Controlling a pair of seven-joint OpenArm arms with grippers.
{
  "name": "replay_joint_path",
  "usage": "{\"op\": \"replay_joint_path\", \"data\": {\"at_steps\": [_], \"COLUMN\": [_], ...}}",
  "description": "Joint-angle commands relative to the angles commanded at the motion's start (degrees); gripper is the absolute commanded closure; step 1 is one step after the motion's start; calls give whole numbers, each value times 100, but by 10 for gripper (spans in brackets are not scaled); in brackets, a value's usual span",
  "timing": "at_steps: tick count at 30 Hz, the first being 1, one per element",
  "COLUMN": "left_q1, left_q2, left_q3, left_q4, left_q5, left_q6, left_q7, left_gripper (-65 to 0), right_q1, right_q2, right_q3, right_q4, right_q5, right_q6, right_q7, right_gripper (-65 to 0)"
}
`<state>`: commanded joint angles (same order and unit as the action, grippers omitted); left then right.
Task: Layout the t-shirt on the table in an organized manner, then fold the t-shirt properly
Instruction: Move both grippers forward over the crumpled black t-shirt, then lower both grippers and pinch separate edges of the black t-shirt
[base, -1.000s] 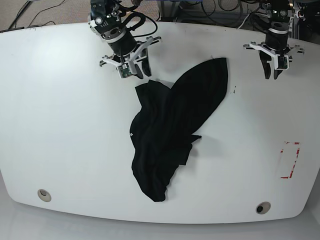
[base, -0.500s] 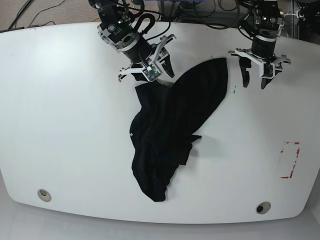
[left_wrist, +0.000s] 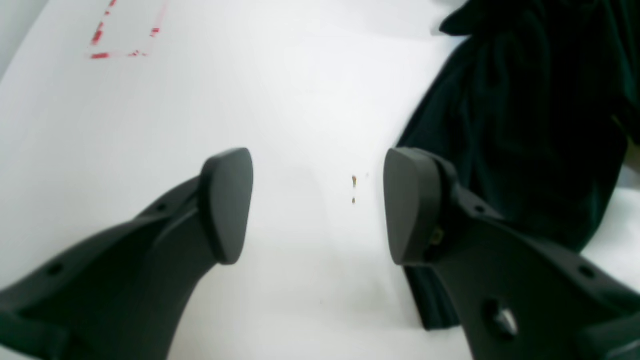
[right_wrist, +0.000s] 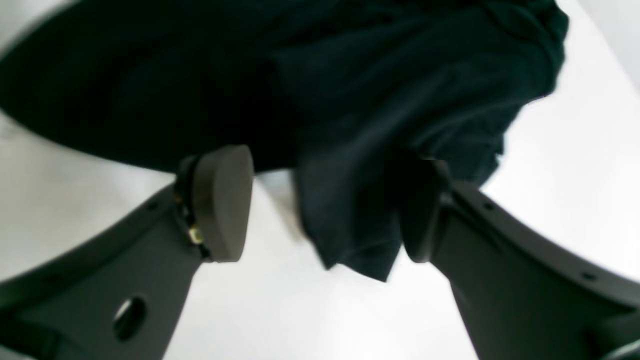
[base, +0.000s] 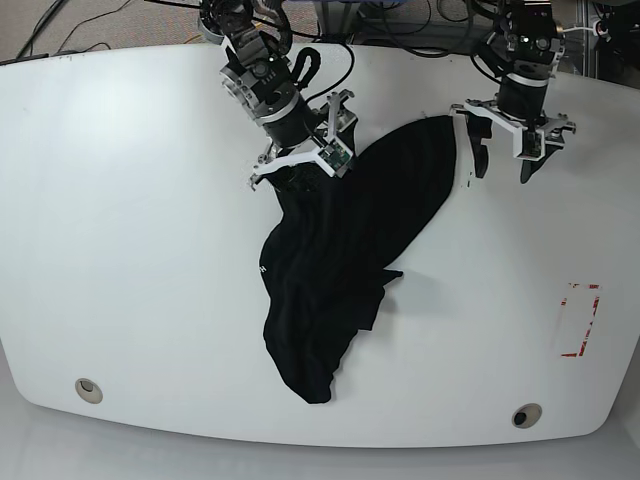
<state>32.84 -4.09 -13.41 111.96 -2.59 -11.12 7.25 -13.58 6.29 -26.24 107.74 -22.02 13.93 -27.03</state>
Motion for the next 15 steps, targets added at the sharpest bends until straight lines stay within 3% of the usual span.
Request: {"op": "replay_joint_path", "data": {"at_steps": [7,15], "left_q1": [0,-9], "left_q2": [-9,-9], "left_q3": [-18,-26], "left_q4": [0,-9], "left_q5": [9,9], "left_q6": [0,0], "left_q7": [0,0], "left_gripper": [-390,-390], "right_q1": [299,396], "right_q2": [26,26], "right_q3": [-18,0], "right_q4": [-510,-853], "right_q5": [0,-70], "right_q6": [0,-9], "right_q7": [9,387], "right_gripper": [-430,-404]}}
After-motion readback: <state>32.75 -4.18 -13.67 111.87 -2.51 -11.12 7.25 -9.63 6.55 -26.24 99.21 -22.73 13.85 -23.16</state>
